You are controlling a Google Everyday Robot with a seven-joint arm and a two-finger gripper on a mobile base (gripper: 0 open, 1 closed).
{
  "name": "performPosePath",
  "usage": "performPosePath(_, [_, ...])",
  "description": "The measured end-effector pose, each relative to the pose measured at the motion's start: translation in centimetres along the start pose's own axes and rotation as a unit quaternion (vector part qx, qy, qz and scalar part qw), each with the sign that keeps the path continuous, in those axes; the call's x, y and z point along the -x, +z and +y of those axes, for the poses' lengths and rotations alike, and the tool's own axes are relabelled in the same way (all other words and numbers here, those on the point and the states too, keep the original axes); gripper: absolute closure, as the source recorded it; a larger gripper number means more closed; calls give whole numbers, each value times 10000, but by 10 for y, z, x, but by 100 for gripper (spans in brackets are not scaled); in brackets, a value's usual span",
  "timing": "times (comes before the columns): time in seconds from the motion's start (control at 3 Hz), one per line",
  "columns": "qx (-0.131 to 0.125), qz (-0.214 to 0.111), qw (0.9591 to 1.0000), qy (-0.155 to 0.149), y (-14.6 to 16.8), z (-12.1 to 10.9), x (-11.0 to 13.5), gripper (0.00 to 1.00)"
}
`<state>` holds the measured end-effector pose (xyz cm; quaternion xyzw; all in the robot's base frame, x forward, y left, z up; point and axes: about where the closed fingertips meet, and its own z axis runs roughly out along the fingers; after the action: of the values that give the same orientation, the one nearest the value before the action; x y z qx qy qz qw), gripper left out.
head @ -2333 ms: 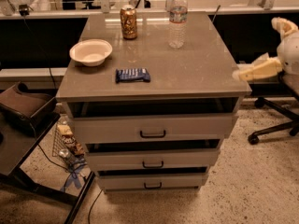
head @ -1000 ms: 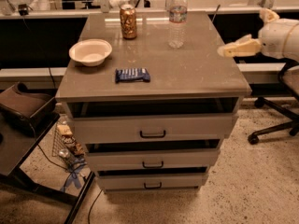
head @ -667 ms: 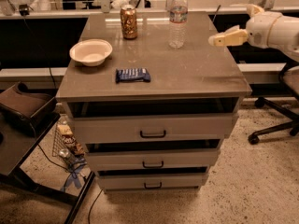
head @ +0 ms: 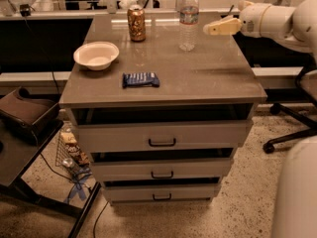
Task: Knock water bottle over
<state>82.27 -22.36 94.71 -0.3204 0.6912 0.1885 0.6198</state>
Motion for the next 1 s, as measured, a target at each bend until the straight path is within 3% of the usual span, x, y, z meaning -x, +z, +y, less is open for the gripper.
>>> performPosePath(0.33, [201,-204,9992,274,37,8,0,0])
performPosePath(1.0, [364,-600,9968,385,88,14,-1,0])
